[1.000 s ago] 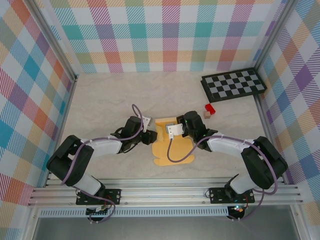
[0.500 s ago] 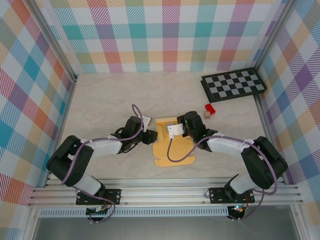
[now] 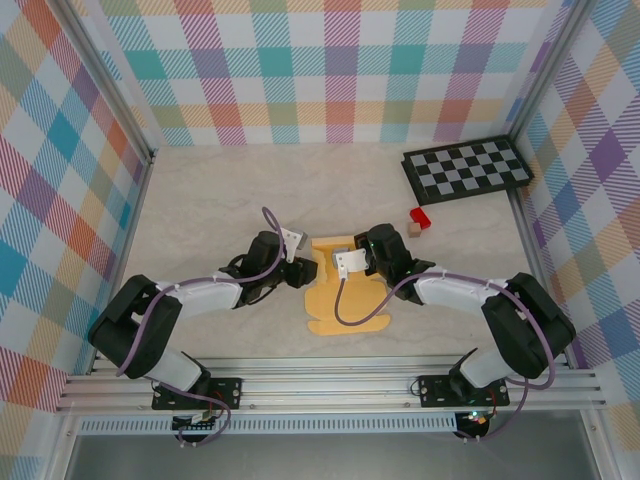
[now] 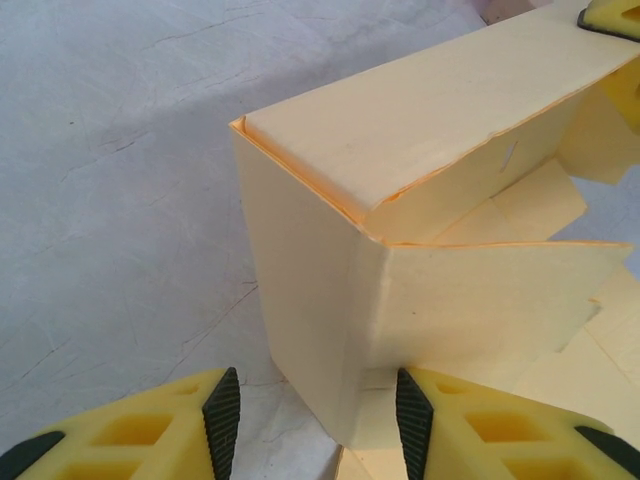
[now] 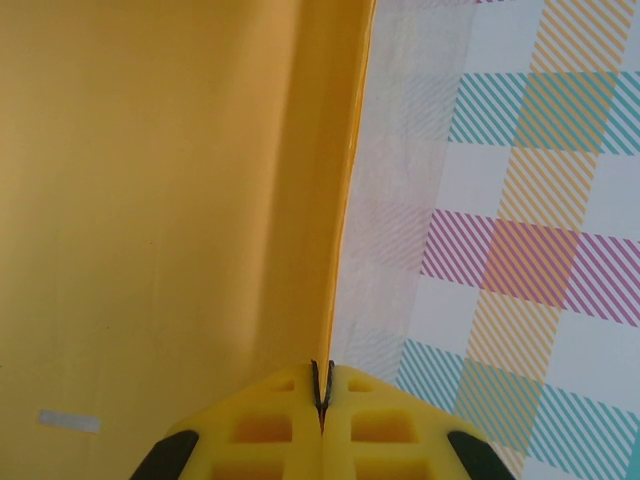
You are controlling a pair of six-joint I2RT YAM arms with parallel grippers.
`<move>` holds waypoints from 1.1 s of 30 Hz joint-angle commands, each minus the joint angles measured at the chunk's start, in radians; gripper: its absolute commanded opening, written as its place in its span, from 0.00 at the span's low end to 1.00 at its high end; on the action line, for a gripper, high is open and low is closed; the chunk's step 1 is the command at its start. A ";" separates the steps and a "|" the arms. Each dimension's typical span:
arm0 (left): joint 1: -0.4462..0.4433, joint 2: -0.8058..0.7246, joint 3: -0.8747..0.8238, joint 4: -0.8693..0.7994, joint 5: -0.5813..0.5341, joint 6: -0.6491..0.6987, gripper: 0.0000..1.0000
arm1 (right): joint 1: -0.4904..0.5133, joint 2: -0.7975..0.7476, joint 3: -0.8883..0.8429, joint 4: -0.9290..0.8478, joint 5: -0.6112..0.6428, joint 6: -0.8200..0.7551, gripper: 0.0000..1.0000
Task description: Fold the paper box
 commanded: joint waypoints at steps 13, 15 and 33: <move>-0.043 -0.032 -0.040 0.023 -0.010 -0.004 0.51 | 0.022 0.004 -0.021 -0.027 -0.005 -0.025 0.00; -0.045 -0.038 -0.040 0.017 -0.008 -0.009 0.50 | 0.025 0.005 -0.021 -0.029 -0.002 -0.026 0.00; -0.083 -0.125 -0.101 -0.033 -0.067 -0.028 0.55 | 0.071 0.001 -0.055 0.051 0.128 -0.031 0.00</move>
